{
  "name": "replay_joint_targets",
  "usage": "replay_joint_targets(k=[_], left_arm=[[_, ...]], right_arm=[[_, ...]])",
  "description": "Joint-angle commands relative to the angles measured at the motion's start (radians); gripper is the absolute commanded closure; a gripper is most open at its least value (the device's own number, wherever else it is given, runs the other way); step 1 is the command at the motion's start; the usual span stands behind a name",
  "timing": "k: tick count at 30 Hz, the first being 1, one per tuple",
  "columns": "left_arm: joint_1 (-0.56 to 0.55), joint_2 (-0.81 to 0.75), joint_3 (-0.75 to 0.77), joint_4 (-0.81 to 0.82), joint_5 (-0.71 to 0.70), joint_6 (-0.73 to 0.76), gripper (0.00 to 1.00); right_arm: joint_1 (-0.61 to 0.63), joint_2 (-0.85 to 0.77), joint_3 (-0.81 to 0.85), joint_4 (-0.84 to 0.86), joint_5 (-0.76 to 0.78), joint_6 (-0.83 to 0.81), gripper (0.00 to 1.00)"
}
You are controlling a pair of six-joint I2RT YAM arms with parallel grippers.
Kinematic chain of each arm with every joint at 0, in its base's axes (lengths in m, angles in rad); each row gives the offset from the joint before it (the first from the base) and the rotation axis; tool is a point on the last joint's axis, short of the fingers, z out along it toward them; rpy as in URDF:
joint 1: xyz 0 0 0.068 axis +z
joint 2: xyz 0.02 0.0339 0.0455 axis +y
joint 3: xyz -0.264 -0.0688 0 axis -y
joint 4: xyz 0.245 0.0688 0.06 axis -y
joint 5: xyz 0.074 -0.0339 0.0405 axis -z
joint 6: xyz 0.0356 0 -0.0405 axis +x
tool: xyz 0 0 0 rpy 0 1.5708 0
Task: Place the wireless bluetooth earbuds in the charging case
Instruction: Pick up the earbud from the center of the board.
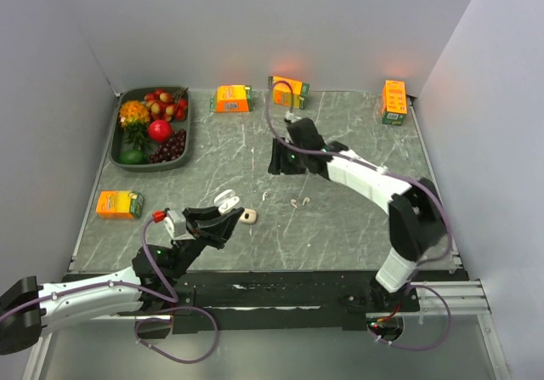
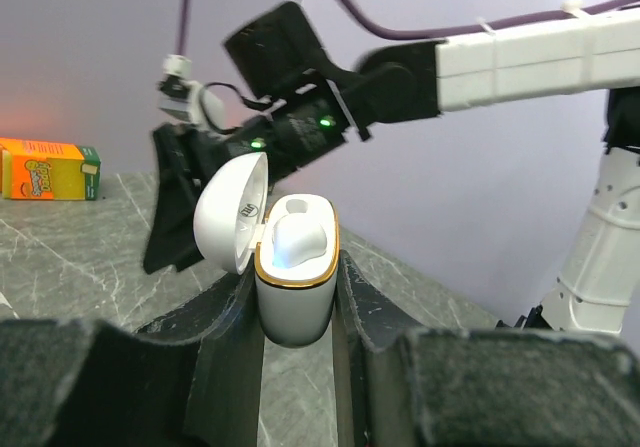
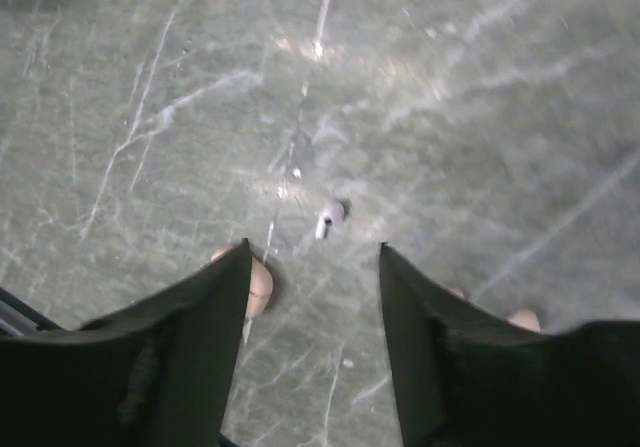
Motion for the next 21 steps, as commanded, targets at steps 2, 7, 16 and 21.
replay_joint_targets(k=[2,7,16,21], left_arm=[[-0.003,-0.022,-0.019,0.026,-0.014,-0.007,0.99],[-0.004,-0.059,-0.032,0.0,-0.018,-0.005,0.99],[-0.004,-0.058,-0.045,0.008,-0.013,-0.015,0.99],[-0.003,-0.053,-0.046,0.012,-0.011,-0.012,0.99]], right_arm=[[0.029,0.163,0.216,-0.202,-0.062,-0.047,0.49],[0.039,0.225,0.266,-0.254,-0.077,-0.058,0.5],[0.052,0.315,0.294,-0.278,-0.079,-0.067,0.47],[0.057,0.36,0.323,-0.278,-0.089,-0.067,0.48]])
